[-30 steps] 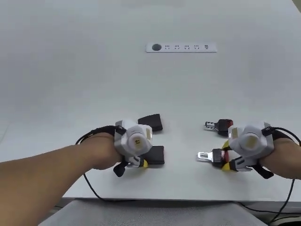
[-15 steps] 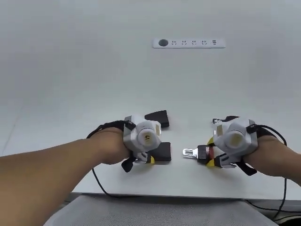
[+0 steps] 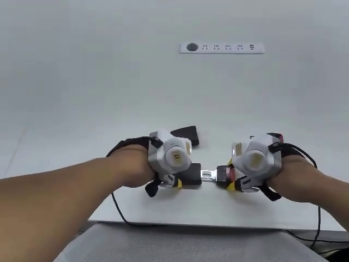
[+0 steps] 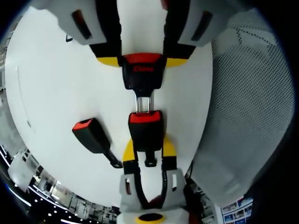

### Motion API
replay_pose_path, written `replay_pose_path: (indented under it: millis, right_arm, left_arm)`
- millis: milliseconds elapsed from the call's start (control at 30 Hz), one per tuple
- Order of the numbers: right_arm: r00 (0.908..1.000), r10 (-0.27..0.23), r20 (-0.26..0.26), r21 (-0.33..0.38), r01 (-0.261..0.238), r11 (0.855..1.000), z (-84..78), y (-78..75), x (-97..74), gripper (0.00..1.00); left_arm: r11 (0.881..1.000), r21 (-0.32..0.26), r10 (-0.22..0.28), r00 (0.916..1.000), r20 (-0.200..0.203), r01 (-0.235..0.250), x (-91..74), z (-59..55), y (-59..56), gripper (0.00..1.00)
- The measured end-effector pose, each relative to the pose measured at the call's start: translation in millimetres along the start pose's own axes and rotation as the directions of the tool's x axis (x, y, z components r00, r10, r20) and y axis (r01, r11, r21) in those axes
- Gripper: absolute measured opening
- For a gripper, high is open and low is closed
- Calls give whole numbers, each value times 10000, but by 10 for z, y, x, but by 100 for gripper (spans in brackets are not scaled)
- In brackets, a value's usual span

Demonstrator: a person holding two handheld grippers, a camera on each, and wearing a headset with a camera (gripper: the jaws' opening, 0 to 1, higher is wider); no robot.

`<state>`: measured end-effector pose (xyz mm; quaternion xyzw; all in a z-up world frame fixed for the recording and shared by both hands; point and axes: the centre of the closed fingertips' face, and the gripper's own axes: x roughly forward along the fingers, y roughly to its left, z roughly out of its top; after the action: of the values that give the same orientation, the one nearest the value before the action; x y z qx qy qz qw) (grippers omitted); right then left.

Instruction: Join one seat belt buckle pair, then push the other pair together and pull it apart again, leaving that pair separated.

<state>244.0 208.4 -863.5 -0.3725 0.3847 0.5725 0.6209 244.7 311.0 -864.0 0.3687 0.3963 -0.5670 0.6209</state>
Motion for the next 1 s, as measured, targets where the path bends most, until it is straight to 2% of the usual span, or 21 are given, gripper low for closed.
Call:
replay_pose_path:
  millis: [333, 467, 500, 667, 900, 1000]
  right_arm:
    - [9998, -113, 136, -313, 117, 9994, 86, 37, 25, 35]
    - [9996, -83, 259, -148, 87, 9999, 129, 24, 44, 34]
    - [9999, -77, 136, -314, 81, 9995, 113, 20, 61, 34]
    - [9988, 117, 480, -262, -105, 9996, 117, -13, 59, 33]
    - [9990, 323, 304, -483, -308, 9984, 209, -29, 97, 32]
    - [9990, 394, 193, -545, -383, 9978, 201, -39, 98, 31]
  left_arm:
    - [10000, 82, -25, 10000, 16, 25, -6, 0, -3, 33]
    - [10000, 90, -43, 10000, -11, 43, -5, 1, -1, 32]
    - [9998, 177, -52, 10000, -18, 52, -5, 1, -1, 32]
    - [9998, 199, -24, 10000, 45, 23, -8, 2, -2, 32]
    - [9999, 158, -31, 10000, -13, 31, -4, 4, 10, 31]
    - [9998, 167, -46, 10000, -7, 46, -5, 2, 8, 31]
